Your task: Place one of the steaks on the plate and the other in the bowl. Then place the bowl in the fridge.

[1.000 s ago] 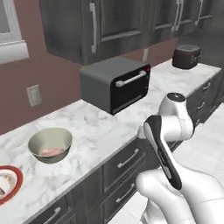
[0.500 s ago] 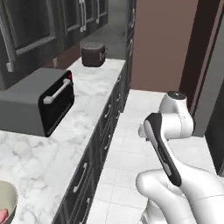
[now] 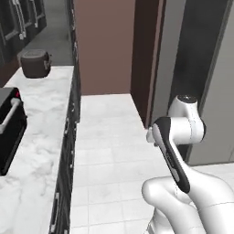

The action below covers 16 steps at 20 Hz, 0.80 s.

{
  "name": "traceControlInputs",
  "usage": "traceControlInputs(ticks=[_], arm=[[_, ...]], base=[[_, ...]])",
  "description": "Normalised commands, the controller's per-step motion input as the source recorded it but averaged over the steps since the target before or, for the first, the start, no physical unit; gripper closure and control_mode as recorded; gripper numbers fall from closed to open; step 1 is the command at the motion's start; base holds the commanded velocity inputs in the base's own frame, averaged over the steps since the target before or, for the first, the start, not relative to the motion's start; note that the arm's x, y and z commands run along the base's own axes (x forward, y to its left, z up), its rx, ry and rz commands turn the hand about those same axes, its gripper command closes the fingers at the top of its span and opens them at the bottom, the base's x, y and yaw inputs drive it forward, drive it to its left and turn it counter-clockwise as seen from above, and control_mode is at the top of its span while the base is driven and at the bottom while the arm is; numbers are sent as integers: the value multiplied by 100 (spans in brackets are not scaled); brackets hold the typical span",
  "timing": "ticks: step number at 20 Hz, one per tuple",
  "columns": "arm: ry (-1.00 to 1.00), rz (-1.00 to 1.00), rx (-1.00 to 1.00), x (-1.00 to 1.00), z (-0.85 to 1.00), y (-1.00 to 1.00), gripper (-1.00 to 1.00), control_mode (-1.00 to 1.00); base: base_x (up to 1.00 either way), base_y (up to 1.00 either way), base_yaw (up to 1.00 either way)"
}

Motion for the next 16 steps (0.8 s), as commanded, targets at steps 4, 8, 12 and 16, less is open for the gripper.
traceControlInputs(ticks=[4,8,12,16], arm=[[0,0,0,0,0,0,-100,100],[0,0,0,0,0,0,-100,100],[0,0,0,0,0,0,-100,100],[0,0,0,0,0,0,-100,100]], base=[[33,-9,-59],[67,-27,-55],[36,-10,-59],[42,-22,-58]])
